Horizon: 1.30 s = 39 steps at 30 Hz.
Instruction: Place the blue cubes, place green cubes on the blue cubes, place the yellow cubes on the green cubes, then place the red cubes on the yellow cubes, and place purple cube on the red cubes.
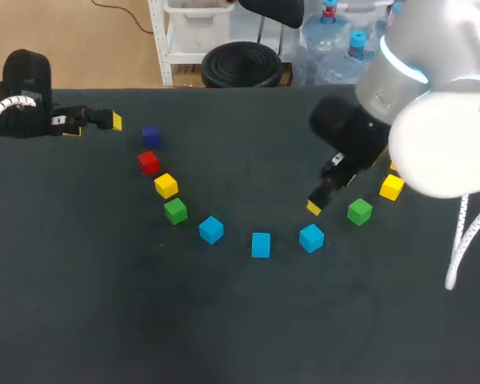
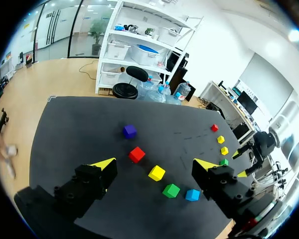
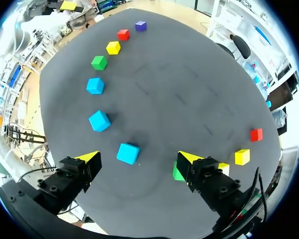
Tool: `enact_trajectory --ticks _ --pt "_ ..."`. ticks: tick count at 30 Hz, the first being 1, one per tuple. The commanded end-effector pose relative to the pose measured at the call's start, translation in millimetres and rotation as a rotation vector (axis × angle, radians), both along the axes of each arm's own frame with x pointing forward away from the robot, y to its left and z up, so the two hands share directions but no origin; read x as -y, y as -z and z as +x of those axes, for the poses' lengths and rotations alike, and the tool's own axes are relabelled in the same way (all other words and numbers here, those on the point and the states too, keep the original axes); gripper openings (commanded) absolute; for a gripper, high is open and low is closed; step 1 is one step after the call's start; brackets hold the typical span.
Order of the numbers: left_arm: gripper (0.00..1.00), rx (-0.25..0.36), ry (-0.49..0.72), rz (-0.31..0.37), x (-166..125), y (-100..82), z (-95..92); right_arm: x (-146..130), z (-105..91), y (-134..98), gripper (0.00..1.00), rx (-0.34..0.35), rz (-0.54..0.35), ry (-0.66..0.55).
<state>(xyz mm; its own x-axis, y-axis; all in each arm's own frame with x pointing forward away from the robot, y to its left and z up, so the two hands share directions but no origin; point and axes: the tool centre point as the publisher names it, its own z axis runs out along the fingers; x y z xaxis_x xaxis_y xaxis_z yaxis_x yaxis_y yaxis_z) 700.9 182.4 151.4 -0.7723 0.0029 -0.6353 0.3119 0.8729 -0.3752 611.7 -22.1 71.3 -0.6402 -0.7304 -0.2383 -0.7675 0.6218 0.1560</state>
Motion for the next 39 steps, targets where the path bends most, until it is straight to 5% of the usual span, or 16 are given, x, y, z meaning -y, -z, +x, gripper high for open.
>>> enact_trajectory --ticks 1,15,21,28,39 --pt "1.0 0.006 0.005 -0.009 -2 1.4 -0.6 1 1.2 -2 1.0 0.001 0.027 0.02" --pt "1.0 0.006 0.005 -0.009 -2 1.4 -0.6 1 1.2 -2 1.0 0.001 0.027 0.02" --pt "1.0 0.006 0.005 -0.009 -2 1.4 -0.6 2 -11.3 5 1.0 -0.114 -0.027 0.036" --pt "1.0 0.006 0.005 -0.009 -2 1.4 -0.6 -4 -27.5 9 1.0 -0.137 -0.036 0.107" --pt "1.0 0.006 0.005 -0.009 -2 1.4 -0.6 -19 -37.6 15 1.0 -0.165 -0.176 0.143"
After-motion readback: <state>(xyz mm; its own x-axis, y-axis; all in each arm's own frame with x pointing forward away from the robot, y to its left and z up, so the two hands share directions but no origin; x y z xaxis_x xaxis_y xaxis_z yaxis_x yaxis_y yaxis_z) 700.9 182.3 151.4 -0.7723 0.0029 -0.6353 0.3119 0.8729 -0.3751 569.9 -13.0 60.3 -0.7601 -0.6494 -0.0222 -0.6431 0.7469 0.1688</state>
